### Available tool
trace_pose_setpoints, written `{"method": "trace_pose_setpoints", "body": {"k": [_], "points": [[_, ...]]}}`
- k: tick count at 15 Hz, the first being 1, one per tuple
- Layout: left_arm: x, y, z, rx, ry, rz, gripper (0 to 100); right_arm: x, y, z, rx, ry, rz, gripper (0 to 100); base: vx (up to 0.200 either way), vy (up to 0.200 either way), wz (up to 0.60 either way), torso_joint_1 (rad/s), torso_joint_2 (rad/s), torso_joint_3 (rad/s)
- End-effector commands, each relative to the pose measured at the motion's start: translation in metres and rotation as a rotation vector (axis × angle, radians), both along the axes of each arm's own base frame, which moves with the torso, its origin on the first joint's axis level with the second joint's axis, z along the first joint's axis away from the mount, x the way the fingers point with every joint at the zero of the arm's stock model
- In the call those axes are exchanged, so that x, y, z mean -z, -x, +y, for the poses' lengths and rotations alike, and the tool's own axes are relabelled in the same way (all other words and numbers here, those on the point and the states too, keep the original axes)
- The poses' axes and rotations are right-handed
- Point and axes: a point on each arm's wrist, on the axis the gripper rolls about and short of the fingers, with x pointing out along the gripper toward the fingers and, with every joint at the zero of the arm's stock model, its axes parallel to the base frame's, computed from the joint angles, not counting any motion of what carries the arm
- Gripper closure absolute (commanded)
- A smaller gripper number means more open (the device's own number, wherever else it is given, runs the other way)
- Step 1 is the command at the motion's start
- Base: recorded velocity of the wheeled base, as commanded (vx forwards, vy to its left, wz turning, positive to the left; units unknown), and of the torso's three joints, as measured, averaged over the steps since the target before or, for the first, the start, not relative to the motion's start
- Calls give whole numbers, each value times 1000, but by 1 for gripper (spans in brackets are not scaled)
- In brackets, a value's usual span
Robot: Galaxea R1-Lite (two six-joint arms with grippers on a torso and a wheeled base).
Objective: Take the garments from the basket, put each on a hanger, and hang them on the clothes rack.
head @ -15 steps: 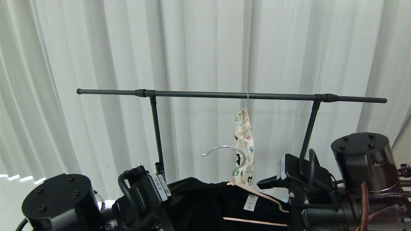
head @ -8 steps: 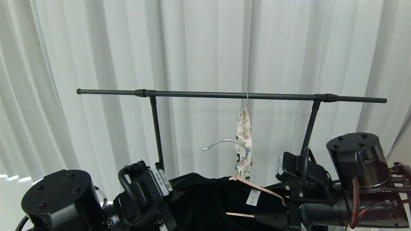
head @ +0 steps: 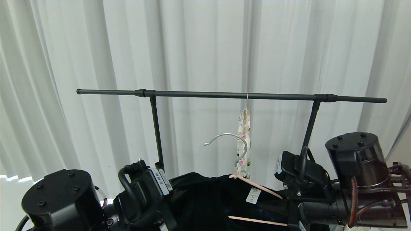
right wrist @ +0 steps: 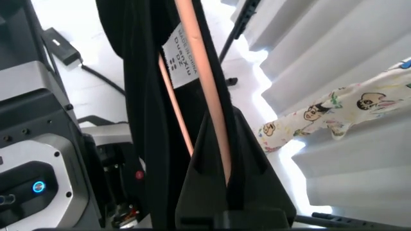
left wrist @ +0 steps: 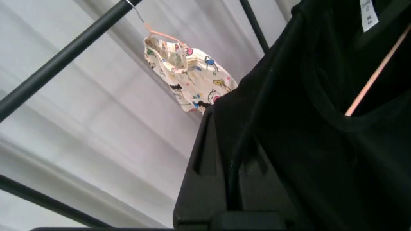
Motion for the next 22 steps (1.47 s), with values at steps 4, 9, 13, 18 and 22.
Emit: {"method": "trace_pose_setpoints", "body": {"k": [4,9,13,18,22], "points": [[4,1,1,4,-33,-7,0,-8,0,0,2,-25,-24,100,0,0,0,0,0,0],[1,-2,5,-20,-20,-15,0,-16,-2,-13,47,-47,-50,100,0,0,0,0,0,0],[-4,-1,5,-20,18,-55,0,-11,-13,-36,119,-8,-84,100,0,0,0,0,0,0],[2,14,18,-24,45,0,0,-10,-19,-54,189,5,-97,100,0,0,0,0,0,0],[20,27,33,-54,-9,73,0,-15,-16,-62,213,-11,-120,100,0,0,0,0,0,0]]}}
